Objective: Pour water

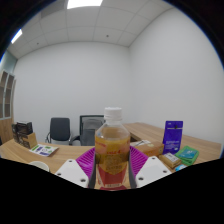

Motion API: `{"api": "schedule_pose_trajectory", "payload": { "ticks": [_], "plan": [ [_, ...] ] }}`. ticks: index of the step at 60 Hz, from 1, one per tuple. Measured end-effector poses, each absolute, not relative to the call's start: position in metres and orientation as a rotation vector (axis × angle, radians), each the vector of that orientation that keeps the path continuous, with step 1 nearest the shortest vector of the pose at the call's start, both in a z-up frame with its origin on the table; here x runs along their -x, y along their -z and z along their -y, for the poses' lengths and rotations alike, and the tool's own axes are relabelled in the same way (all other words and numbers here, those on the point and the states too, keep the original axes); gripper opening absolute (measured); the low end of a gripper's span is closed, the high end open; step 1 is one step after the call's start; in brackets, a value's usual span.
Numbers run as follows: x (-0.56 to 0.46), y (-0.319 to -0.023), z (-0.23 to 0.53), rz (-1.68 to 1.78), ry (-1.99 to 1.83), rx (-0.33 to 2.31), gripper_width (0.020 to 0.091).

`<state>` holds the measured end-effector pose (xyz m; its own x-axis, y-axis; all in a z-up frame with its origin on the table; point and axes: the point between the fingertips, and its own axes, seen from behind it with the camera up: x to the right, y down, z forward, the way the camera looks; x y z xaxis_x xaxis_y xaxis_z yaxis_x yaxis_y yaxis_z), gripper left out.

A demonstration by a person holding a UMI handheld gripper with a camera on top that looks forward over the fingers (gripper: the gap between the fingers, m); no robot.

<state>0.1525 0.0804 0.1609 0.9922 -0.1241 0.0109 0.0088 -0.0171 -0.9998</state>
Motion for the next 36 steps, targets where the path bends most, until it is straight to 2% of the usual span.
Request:
{"api": "schedule_pose_trajectory", "payload": {
  "ticks": [8,15,26,36],
  "plan": [
    [-0.157,-0.108,-0.094,-0.038,0.096,1.673,0.0475],
    [-0.151,-0.082,-0.099,-0.007,0.073,1.729,0.0482],
    [-0.151,-0.086,-0.100,-0.016,0.055,1.693,0.0478],
    [-0.150,-0.083,-0.097,0.009,0.053,1.736,0.0648]
  ]
}}
